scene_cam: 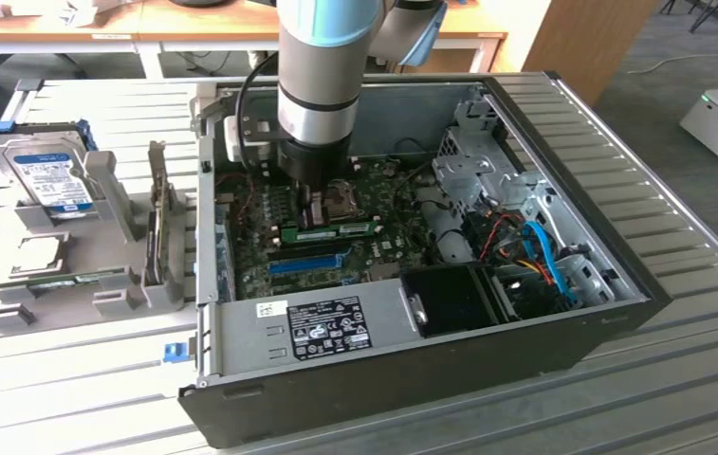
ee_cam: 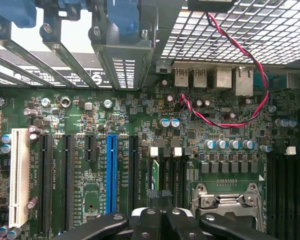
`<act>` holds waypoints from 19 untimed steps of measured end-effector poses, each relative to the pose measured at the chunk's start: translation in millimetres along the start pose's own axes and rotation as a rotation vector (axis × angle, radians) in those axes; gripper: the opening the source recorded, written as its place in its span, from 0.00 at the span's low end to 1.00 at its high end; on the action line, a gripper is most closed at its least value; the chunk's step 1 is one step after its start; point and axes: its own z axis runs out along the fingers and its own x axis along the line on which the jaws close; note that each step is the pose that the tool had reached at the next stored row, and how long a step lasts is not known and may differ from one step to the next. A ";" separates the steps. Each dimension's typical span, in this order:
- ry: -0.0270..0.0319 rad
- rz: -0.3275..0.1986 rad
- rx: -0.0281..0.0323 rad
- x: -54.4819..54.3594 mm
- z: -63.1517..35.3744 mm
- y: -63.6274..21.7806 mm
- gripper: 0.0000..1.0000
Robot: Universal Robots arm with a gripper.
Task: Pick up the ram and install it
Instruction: 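Press down the ram until it locks into place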
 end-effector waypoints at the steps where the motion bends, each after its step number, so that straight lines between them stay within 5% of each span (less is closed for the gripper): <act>1: 0.0000 0.000 -0.0001 -0.1 -1.3 0.0 0.11; 19: 0.0012 0.000 -0.0003 -0.3 -4.7 3.1 0.11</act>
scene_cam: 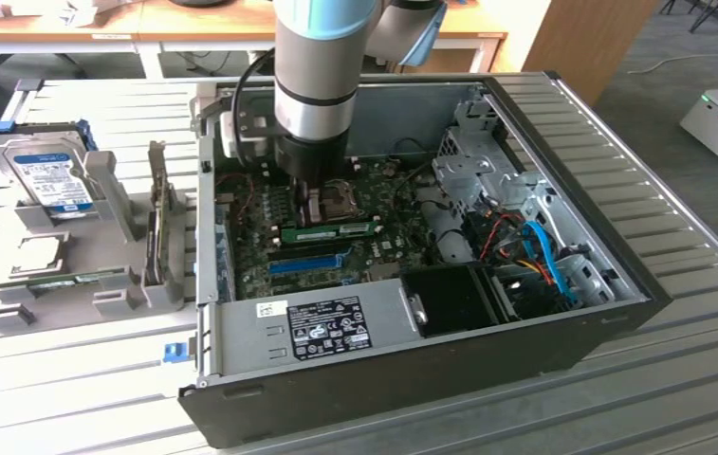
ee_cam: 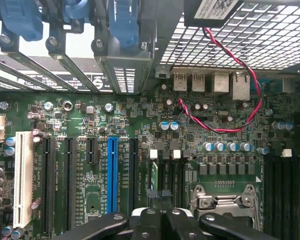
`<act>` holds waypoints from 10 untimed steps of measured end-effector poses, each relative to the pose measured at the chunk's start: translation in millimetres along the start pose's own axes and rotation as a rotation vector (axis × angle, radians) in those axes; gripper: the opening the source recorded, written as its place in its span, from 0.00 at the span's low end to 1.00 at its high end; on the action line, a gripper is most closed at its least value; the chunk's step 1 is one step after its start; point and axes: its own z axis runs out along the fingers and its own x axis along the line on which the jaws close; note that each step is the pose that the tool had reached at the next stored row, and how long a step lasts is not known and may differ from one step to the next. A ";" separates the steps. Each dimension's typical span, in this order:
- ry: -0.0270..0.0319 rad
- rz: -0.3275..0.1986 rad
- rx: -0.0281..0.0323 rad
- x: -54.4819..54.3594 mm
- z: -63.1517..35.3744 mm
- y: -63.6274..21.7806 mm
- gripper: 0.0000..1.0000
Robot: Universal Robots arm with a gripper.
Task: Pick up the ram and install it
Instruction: 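Press down the ram until it locks into place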
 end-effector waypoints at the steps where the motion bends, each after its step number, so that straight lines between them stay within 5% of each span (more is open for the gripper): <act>1: 0.0001 0.000 0.0000 0.0 0.4 0.0 0.11; 10: -0.0004 0.000 0.0004 0.1 2.2 -0.1 0.11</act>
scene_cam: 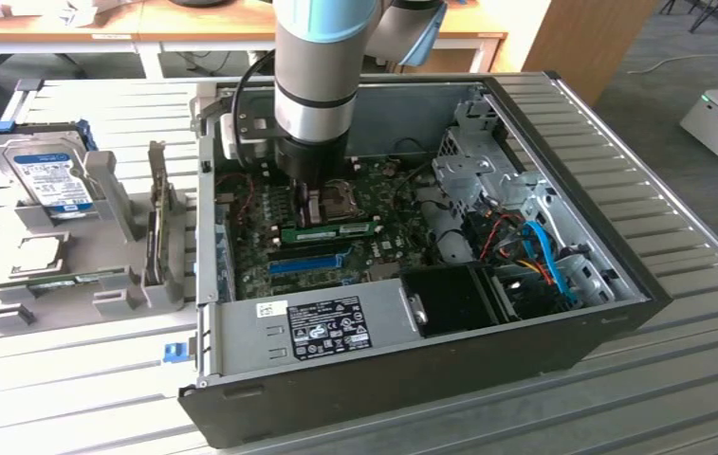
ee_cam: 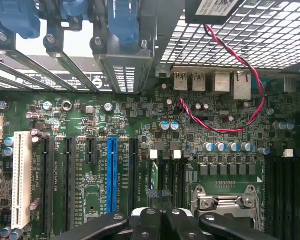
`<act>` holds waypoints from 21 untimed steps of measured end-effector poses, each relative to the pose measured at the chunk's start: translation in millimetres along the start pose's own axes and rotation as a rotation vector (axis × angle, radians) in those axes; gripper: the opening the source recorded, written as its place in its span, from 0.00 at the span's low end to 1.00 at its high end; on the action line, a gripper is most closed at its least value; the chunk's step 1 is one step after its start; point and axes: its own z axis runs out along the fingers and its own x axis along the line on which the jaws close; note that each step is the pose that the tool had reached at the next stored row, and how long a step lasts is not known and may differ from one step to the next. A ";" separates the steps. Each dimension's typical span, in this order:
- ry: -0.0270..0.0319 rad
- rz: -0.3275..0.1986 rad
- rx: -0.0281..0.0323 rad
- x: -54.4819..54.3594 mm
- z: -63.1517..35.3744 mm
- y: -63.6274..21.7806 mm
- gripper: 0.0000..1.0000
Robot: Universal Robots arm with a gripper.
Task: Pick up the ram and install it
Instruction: 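Press down the ram until it locks into place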
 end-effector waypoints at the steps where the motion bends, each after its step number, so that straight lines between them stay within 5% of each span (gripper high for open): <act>1: 0.0001 0.000 -0.0001 0.0 0.4 0.0 0.11; 21: 0.0004 0.000 -0.0002 0.6 4.2 -0.1 0.11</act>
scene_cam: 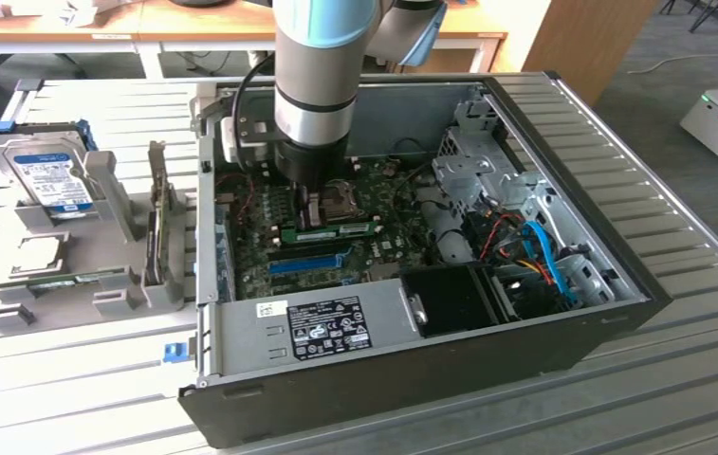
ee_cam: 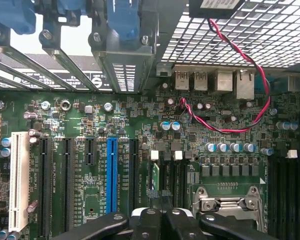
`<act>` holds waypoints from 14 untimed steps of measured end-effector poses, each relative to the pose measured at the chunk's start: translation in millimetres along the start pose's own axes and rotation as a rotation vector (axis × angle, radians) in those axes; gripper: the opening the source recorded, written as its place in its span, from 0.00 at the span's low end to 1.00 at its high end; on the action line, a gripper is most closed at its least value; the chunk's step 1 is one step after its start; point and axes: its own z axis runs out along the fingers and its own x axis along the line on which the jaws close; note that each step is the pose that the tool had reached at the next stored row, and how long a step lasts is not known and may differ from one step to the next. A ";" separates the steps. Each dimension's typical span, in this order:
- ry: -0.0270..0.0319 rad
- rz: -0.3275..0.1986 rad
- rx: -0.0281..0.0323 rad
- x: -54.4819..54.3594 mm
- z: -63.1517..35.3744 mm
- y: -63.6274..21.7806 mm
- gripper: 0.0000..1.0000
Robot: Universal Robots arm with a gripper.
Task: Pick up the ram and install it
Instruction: 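Press down the ram until it locks into place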
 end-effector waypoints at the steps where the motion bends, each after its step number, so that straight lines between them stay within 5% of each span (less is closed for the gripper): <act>1: 0.0001 0.000 -0.0001 0.0 0.2 0.0 0.11; 14: 0.0001 0.000 0.0000 0.2 1.0 -0.1 0.11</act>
